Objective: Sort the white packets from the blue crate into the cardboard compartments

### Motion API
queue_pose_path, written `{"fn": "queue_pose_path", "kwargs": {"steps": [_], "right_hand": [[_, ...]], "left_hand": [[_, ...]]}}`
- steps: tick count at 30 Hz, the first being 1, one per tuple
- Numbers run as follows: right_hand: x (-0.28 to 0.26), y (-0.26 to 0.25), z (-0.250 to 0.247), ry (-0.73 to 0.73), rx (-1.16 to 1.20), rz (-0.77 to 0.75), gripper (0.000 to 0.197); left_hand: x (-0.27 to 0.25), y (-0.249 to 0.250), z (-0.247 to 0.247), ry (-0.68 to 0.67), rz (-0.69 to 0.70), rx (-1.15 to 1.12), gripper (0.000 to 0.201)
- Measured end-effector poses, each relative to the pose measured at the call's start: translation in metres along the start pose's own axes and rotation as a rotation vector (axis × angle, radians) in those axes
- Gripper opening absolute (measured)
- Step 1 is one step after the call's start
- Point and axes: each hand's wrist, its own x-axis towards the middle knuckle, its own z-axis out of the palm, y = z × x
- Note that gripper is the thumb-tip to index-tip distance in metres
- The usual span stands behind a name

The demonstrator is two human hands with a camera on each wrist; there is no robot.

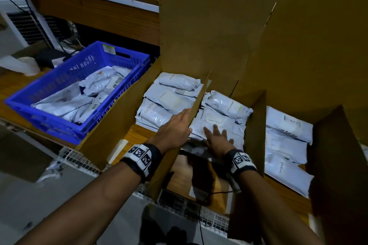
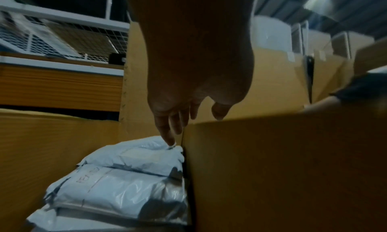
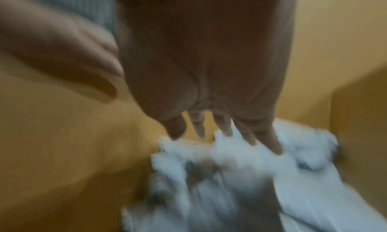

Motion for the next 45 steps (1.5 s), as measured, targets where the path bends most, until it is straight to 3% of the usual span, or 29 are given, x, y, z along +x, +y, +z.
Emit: {"fn": "queue_pose_path", "kwargs": {"steps": [5, 7, 9, 12, 14, 17, 20, 22, 26, 28, 33, 35, 40, 45], "right_hand": [[-0.049, -0.025, -0.022, 0.563, 0.148, -0.225, 0.032], [-0.067, -0.041, -0.017, 0.644, 0.164, -0.244, 0.027], [-0.070, -0.049, -0.008, 0.574, 0.149, -0.162, 0.031], [-0.057, -0.042, 0.003, 0.328, 0.085, 0.046, 0.047], [-0.052, -0.039, 0.010, 0.230, 0.094, 0.110, 0.048], [-0.049, -0.039, 0.021, 0.173, 0.109, 0.158, 0.046], [-0.062, -0.051, 0.018, 0.200, 0.124, 0.194, 0.057], [-0.081, -0.072, 0.008, 0.339, 0.154, 0.173, 0.056], [-0.133, -0.154, -0.001, 0.726, 0.225, -0.040, 0.028], [-0.157, -0.206, 0.004, 0.806, 0.279, -0.155, 0.020], [-0.154, -0.312, 0.028, 0.659, 0.253, -0.335, 0.011], [-0.136, -0.343, 0.033, 0.623, 0.230, -0.370, 0.013], [-0.086, -0.403, 0.029, 0.569, 0.185, -0.400, 0.023], [-0.016, -0.419, 0.015, 0.455, 0.093, -0.322, 0.046]], "left_hand": [[-0.023, -0.012, -0.033, 0.160, -0.011, -0.049, 0.045], [-0.039, -0.026, -0.040, 0.185, 0.025, -0.069, 0.038], [-0.056, -0.034, -0.046, 0.167, 0.052, -0.074, 0.036], [-0.077, -0.038, -0.047, 0.070, 0.088, -0.022, 0.039], [-0.088, -0.035, -0.044, -0.011, 0.138, 0.008, 0.042], [-0.102, -0.035, -0.037, -0.118, 0.182, 0.033, 0.047], [-0.116, -0.038, -0.041, -0.140, 0.205, 0.055, 0.052], [-0.127, -0.047, -0.052, -0.094, 0.220, 0.032, 0.048], [-0.158, -0.085, -0.092, 0.037, 0.202, -0.061, 0.037], [-0.176, -0.110, -0.114, 0.102, 0.178, -0.076, 0.033], [-0.210, -0.192, -0.157, 0.273, 0.025, 0.027, 0.023], [-0.214, -0.228, -0.170, 0.309, -0.043, 0.106, 0.029], [-0.208, -0.303, -0.185, 0.161, -0.129, 0.281, 0.055], [-0.196, -0.335, -0.203, 0.082, -0.048, 0.413, 0.042]]}}
